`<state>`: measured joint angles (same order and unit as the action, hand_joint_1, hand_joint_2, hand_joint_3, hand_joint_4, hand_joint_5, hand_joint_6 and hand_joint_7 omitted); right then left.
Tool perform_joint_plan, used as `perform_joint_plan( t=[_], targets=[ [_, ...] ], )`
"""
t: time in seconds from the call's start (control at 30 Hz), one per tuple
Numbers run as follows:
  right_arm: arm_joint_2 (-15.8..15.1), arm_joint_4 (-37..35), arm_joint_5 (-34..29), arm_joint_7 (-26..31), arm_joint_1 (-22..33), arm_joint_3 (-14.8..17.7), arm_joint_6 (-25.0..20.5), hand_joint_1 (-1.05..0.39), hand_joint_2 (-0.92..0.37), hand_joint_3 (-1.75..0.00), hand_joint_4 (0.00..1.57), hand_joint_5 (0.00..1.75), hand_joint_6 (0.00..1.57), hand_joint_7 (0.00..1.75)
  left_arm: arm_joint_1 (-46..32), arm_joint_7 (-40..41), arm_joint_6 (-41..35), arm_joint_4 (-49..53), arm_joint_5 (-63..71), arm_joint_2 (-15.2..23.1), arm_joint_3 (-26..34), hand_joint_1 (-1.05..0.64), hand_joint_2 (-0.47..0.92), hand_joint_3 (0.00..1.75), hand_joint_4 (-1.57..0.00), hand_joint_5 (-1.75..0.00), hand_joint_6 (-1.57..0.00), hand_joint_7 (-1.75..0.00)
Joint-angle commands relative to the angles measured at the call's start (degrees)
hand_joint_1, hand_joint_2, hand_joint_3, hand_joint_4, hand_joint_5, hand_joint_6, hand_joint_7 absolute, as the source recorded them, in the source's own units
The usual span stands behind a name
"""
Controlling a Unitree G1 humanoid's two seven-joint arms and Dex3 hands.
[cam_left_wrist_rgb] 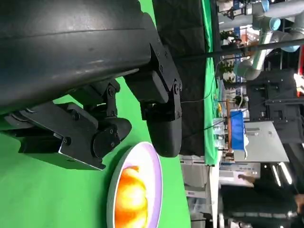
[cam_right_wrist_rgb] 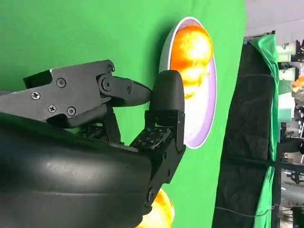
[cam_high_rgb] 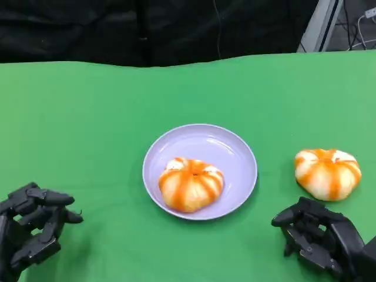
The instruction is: Grasp the bread from the table and place it into the plate.
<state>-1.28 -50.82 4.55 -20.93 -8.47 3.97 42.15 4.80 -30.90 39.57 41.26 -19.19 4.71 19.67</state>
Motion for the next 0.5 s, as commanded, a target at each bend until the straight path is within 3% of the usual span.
perform_joint_plan(
  t=[0.03, 0.13, 0.5],
  targets=[
    [-1.1, -0.5, 0.8, -0.4, 0.3, 0.6, -0.5, -0.28, -0.92, -0.44, 0.66, 1.75, 0.75, 1.10, 0.4, 1.5, 0.9, 1.1, 1.2, 1.8, -0.1, 0.08, 0.83, 0.73, -0.90, -1.59, -0.88, -1.31],
    [-1.0, -0.6, 1.0, -0.6, 0.3, 0.7, -0.6, -0.28, -0.92, -0.44, 0.66, 1.75, 0.74, 1.10, 0.4, 2.0, 0.8, 1.4, 1.6, 1.8, -0.1, 0.08, 0.85, 0.69, -0.90, -1.62, -0.85, -1.40],
    [-1.0, -0.6, 1.0, -0.5, 0.2, 0.5, -0.4, -0.27, -0.92, -0.45, 0.67, 1.75, 0.74, 1.10, 0.3, 2.9, 1.0, 2.0, 1.8, 2.2, -0.7, 0.08, 0.84, 0.71, -0.89, -1.61, -0.85, -1.42]
  ],
)
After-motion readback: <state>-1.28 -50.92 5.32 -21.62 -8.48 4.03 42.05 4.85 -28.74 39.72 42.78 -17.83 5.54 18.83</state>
